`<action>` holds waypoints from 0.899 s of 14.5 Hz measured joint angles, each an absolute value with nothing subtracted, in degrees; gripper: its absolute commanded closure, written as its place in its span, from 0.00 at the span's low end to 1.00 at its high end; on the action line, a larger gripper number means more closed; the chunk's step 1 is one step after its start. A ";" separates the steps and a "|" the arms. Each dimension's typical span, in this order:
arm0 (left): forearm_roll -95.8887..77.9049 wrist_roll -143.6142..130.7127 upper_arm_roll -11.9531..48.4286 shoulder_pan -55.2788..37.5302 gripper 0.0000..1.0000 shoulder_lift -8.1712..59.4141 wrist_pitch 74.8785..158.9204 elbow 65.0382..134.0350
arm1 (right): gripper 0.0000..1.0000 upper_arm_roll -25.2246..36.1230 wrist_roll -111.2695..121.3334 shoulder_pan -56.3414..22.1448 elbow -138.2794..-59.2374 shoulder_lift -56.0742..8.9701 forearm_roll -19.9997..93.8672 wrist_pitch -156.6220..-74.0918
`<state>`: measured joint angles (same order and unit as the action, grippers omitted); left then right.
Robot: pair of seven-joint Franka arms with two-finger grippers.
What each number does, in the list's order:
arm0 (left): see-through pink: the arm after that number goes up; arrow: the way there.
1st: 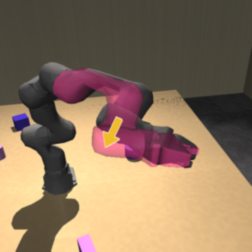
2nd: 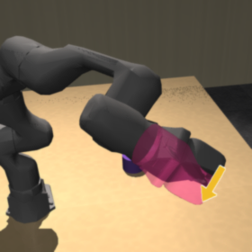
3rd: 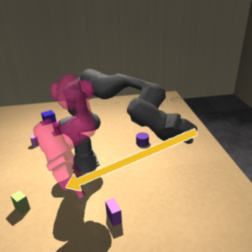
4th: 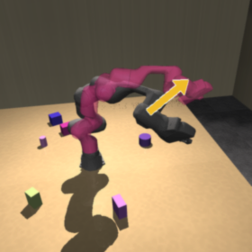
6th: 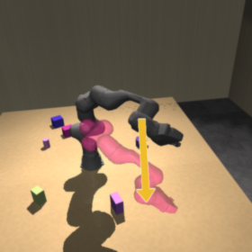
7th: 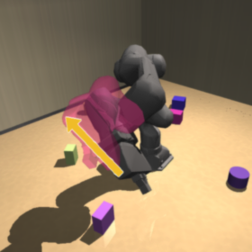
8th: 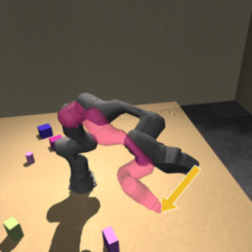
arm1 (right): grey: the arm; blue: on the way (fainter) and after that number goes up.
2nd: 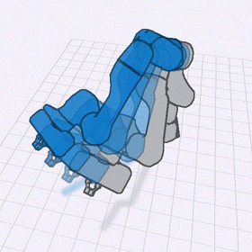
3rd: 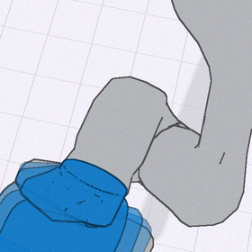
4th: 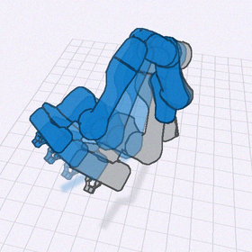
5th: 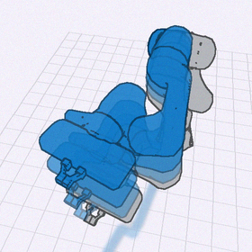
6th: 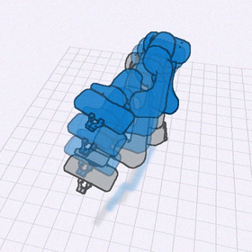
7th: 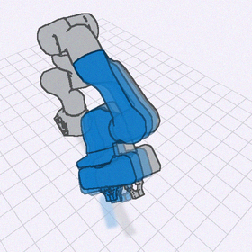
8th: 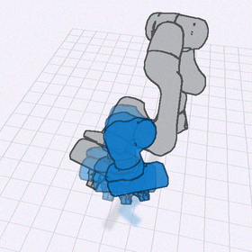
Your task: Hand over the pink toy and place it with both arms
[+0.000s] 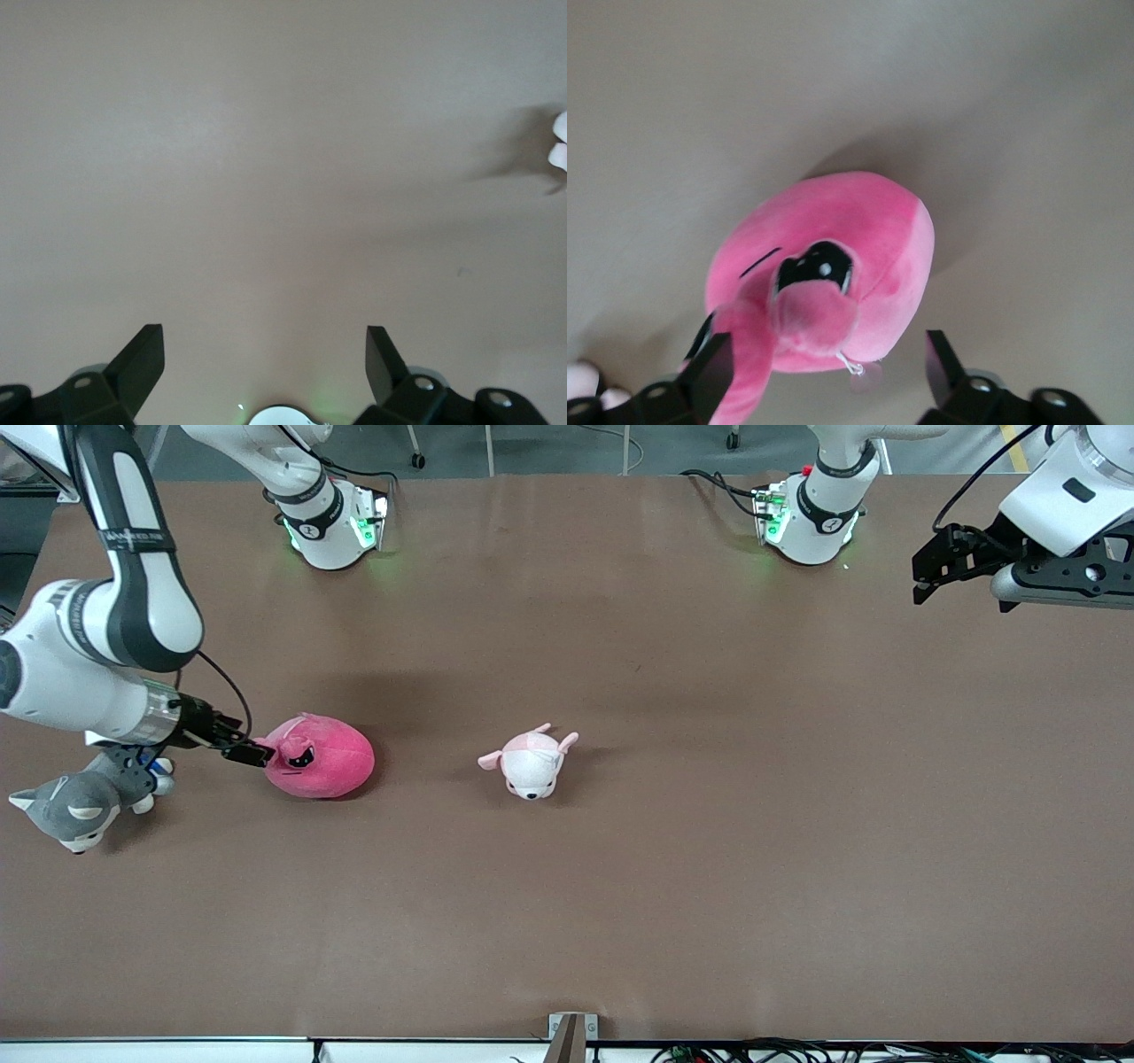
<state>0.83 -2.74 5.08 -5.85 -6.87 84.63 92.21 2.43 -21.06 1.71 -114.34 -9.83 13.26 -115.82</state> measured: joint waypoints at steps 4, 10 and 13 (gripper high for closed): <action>1.13 -2.30 5.00 -2.32 0.00 -6.92 86.19 92.29 | 0.00 2.21 -9.95 2.31 -105.39 -9.42 5.33 -110.54; 1.13 -1.90 4.96 -0.93 0.00 -6.86 86.49 92.02 | 0.00 1.48 3.49 2.26 -94.04 -9.31 -1.79 -102.94; 1.02 -1.90 4.96 -0.81 0.00 -6.42 86.67 91.46 | 0.00 1.75 4.27 2.32 -88.79 -9.29 -3.21 -96.28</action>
